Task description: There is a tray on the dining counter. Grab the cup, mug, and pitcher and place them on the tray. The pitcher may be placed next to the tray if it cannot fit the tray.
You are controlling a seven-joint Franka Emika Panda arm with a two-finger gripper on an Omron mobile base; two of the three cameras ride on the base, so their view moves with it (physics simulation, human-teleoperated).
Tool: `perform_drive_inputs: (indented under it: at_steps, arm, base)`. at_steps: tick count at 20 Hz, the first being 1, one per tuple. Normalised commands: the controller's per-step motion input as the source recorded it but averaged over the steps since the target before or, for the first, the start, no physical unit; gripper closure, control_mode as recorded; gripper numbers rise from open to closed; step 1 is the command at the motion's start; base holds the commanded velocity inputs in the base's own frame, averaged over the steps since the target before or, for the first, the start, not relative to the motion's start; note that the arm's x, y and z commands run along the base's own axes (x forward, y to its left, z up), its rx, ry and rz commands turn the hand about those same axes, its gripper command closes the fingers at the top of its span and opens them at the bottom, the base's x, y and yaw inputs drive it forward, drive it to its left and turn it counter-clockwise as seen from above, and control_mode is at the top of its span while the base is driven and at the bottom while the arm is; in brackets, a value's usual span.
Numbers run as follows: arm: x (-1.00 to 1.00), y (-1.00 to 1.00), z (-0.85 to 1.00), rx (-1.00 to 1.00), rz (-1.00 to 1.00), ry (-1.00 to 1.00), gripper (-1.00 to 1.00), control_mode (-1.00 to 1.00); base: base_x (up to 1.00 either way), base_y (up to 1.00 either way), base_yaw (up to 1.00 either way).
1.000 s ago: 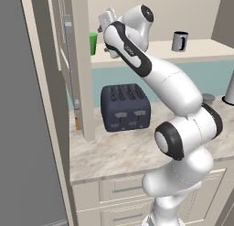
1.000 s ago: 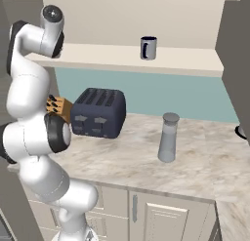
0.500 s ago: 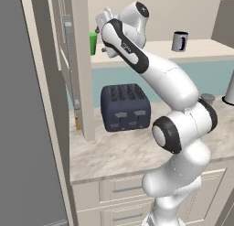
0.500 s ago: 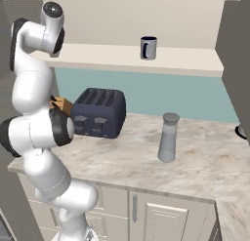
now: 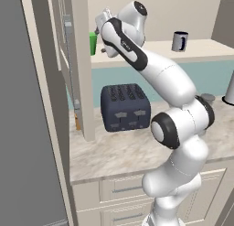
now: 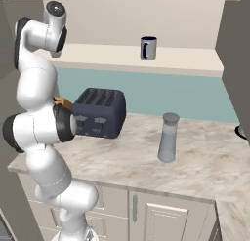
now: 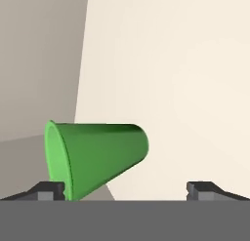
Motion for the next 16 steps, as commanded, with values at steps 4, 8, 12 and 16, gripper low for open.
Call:
perform_drive_inputs:
  at_steps: [4, 8, 12, 16]
  arm:
    - [0.17, 0.01, -0.07, 0.00, 0.00, 0.00, -1.00, -1.00]
    - [0.19, 0.01, -0.07, 0.00, 0.00, 0.01, -1.00, -1.00]
    - [0.18, 0.05, -0.04, 0.00, 0.00, 0.02, -1.00, -1.00]
    - [0.15, 0.08, 0.00, 0.00, 0.00, 0.02, -1.00, -1.00]
  base:
    - [0.00, 0.00, 0.00]
    - [0.00, 0.00, 0.00]
    - [0.00, 0.00, 0.00]
    - [0.00, 0.00, 0.00]
